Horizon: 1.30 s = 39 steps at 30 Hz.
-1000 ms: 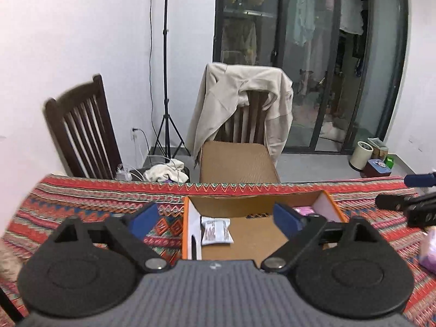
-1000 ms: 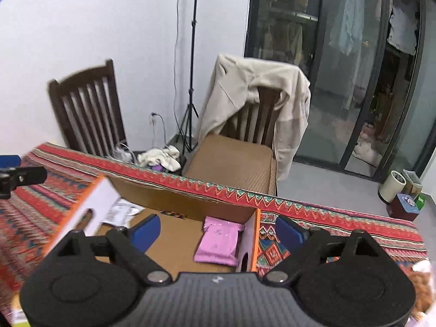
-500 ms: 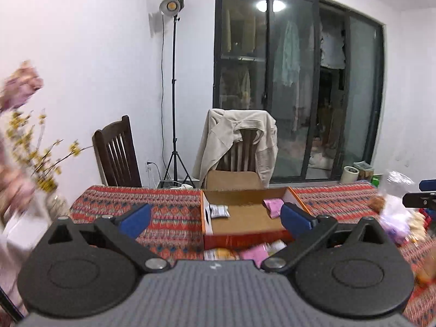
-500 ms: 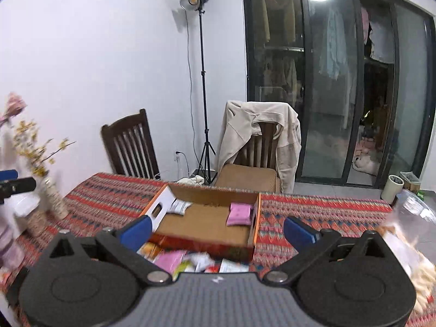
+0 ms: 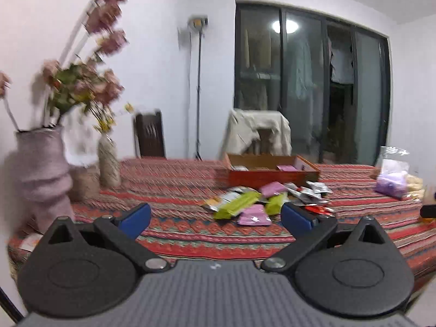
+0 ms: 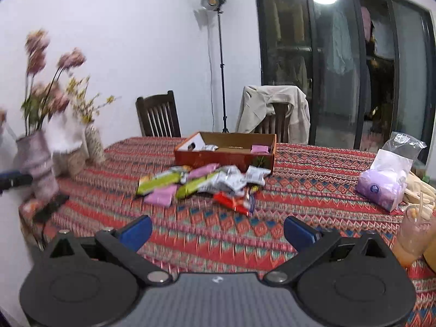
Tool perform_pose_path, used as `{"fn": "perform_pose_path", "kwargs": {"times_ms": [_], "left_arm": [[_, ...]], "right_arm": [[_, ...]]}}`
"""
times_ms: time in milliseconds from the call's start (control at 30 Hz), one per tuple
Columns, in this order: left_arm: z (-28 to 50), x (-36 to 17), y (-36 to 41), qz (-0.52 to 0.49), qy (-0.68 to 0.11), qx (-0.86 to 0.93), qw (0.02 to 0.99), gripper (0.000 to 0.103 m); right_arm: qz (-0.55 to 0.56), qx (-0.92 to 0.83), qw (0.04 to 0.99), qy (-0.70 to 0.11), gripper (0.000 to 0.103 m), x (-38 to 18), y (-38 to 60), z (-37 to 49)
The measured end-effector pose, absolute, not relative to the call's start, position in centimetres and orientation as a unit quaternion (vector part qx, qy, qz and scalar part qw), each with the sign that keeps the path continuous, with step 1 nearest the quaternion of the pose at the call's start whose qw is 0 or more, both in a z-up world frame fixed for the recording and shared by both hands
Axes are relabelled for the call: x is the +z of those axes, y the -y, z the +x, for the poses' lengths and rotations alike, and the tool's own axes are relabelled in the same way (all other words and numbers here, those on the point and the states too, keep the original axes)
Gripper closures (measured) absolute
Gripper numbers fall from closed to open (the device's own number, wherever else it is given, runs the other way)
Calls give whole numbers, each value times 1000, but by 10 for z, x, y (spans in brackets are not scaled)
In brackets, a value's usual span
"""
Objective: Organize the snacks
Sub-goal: 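Withdraw both tools from the box back toward the snack pile, then grasp a green bar with the left tool while the right tool grasps a white packet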
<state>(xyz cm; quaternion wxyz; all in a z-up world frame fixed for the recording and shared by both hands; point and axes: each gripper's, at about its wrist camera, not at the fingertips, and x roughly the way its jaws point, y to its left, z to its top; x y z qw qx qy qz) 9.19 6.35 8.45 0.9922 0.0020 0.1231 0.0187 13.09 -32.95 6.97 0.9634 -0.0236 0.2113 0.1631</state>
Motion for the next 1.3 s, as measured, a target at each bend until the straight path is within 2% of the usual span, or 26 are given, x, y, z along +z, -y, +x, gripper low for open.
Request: {"fn": "perform_pose_path", "kwargs": {"times_ms": [100,267,333,567,833,933,1000,1100,1167,1300], "left_arm": [[86,58,-62,9,-131,46,990,0],[91,25,-54,18,-162,25,986,0],[99,17,-48,31,-168,20,985,0],[120,0,-39,32,-178,-4,983,0],[189,-2,-34,41,-203,-23,978,0],[230,0,-37,45,-206,-15,978,0],[254,1,-40,48,-200,-29,978,0],[295,2,-42,52,-204,-60,976,1],[325,1,-43,53,-215,-87,971,12],[388,-8,-44,68,-243,-100,962,24]], "right_arm": [[-34,126,977,-170,0,29,312,107],[-11,110,977,-182,0,-14,296,104],[-37,113,976,-181,0,-30,285,109],[-55,139,974,-169,0,-37,270,118],[-3,152,970,-190,0,-37,271,175],[26,149,967,-206,2,-35,276,206],[34,147,966,-211,10,-33,279,227],[44,135,965,-219,12,-31,285,261],[53,133,963,-227,16,-29,290,289],[45,135,962,-232,22,-23,294,345]]}}
